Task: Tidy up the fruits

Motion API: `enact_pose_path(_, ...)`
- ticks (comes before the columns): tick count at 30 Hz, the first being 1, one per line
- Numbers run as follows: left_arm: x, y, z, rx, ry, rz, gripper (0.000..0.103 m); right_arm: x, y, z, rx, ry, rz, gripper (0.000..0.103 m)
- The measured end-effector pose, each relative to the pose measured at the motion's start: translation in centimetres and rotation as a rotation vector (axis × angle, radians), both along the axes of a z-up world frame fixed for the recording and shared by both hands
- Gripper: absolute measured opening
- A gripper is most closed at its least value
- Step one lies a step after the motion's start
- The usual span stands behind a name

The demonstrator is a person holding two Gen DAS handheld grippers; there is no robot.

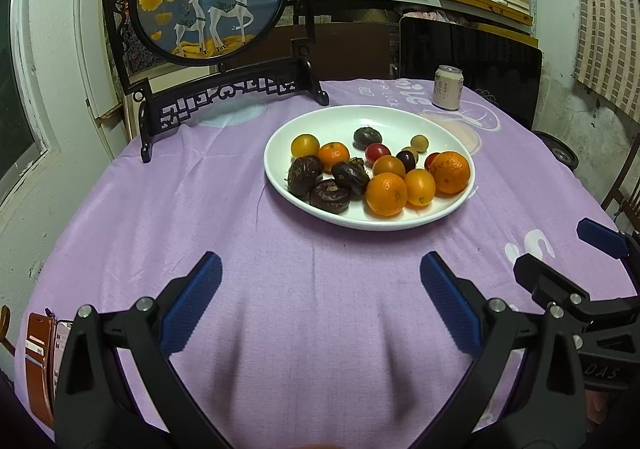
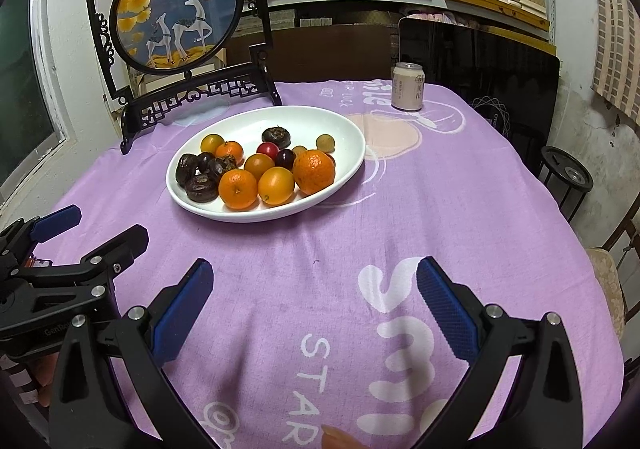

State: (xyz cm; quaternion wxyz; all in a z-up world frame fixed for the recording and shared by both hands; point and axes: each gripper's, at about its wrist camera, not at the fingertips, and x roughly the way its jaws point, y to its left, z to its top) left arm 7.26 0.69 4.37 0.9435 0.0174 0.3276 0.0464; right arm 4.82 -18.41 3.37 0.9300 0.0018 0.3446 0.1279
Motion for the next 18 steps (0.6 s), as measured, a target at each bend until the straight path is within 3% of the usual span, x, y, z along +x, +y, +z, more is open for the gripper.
enact_pose_path(9, -0.19, -0.1, -0.03, 0.017, -0.01, 0.013, 0.101, 0.1, -0.03, -0.03, 0.001, 0.001, 0.0, 0.102)
enact_pose_path(18, 0.13, 0.1, -0.25, -0.014, 0.021, -0.001, 0.101, 0.2, -0.23, -0.15, 0.008, 0.008, -0.006, 0.102)
